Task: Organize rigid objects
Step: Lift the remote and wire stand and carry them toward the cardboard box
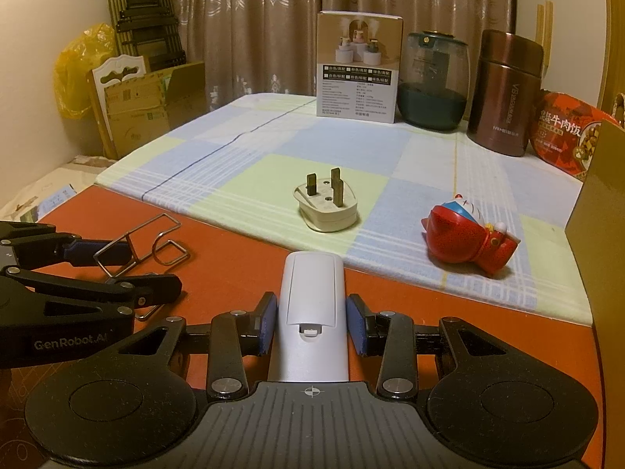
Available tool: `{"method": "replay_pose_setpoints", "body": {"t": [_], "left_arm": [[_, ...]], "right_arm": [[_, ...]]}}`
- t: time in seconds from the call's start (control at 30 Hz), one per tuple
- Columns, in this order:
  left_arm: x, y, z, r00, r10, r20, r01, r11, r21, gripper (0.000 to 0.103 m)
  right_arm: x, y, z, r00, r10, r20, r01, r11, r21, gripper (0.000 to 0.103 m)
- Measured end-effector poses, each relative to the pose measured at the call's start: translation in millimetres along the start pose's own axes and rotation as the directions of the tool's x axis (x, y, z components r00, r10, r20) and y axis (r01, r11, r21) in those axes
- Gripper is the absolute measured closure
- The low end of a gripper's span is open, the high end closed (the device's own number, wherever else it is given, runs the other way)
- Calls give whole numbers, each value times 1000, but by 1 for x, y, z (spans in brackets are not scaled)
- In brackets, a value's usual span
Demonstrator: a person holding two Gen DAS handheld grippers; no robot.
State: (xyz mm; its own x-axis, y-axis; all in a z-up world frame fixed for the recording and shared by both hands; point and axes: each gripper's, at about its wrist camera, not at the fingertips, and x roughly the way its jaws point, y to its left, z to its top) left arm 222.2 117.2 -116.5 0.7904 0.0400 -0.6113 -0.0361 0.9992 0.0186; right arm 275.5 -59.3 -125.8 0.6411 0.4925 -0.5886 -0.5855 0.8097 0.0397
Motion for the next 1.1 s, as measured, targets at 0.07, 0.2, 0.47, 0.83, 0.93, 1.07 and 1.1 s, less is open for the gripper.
{"method": "replay_pose_setpoints", "body": {"t": [0.07,0.2,0.47,0.83,0.93,1.07,1.1], "left_arm": [[0,0,0,1000,0,-7,0,1000,0,53],[0,0,1,1000,2,-15,-2,1000,2,54],[0,0,1,1000,0,-16,0,1000,-6,54],[0,1,2,1000,-3,-27,3,1000,-12,54],[-2,1,4,1000,-5,-19,5,1000,-20,54],[-8,0,9,1000,-17,-3,17,999,-33,54],[-10,-1,10,1000,-19,-2,19,999,-36,54]], "right_arm": [[0,0,0,1000,-1,0,1,1000,0,67],[0,1,0,1000,-1,0,1,1000,0,67],[1,1,1,1000,-5,-7,5,1000,-1,67],[0,1,3,1000,-8,-19,8,1000,4,68],[0,0,4,1000,-10,-28,10,1000,17,68],[-5,-6,7,999,-18,-28,19,998,54,68],[-8,-7,8,1000,-18,-24,19,998,62,68]]}}
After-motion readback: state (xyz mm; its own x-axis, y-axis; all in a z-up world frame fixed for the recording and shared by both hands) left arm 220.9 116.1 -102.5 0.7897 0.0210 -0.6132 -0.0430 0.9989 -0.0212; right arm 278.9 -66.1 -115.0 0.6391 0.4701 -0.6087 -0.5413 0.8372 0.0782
